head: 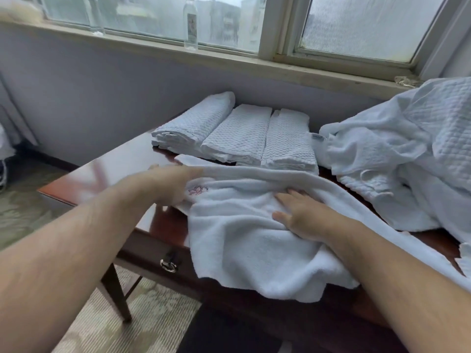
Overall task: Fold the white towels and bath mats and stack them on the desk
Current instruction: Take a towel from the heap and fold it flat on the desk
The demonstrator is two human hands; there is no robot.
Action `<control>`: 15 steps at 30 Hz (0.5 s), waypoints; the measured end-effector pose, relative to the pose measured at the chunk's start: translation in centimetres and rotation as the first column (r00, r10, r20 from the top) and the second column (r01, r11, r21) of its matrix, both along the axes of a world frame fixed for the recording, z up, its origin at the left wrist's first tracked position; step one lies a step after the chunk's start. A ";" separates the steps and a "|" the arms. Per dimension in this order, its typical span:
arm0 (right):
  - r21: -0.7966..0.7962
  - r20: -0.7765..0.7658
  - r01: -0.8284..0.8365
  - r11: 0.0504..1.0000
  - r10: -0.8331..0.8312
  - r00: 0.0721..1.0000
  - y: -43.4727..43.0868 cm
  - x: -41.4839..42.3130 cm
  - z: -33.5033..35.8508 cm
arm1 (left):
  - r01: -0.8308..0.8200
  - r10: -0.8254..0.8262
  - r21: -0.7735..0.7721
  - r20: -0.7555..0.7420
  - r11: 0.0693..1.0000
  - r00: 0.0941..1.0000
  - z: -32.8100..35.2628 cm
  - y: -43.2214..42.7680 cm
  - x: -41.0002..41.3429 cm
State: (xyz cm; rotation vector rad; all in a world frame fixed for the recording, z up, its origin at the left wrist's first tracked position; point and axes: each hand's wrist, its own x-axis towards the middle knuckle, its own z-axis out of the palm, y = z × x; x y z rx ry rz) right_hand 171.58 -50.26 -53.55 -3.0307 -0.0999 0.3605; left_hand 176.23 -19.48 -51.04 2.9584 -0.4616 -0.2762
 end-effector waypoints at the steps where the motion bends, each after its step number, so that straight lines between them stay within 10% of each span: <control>1: 0.001 0.048 0.009 1.000 -0.009 0.999 0.1 0.1 0.0 | -0.031 0.025 0.056 0.096 0.998 0.995 0.0 -0.1 -0.1; 5: 0.064 0.132 -0.028 0.998 0.019 0.991 2.2 -0.7 -0.7 | -0.049 0.123 -0.250 0.293 0.967 0.948 -2.1 -1.2 -1.6; 10: 0.038 0.074 -0.021 0.999 0.018 0.997 2.8 -0.8 -1.0 | -0.417 0.554 -0.622 0.033 0.663 0.832 -3.6 -2.3 -2.9; 12: 0.029 0.084 -0.017 0.999 0.015 0.996 2.9 -0.8 -1.1 | -0.547 0.639 -0.578 -0.057 0.605 0.767 -3.6 -1.7 -3.1; 15: 0.024 0.112 -0.019 1.000 0.016 0.994 3.2 -0.7 -1.4 | -0.539 0.565 -0.259 0.030 0.801 0.825 -3.4 -0.9 -3.4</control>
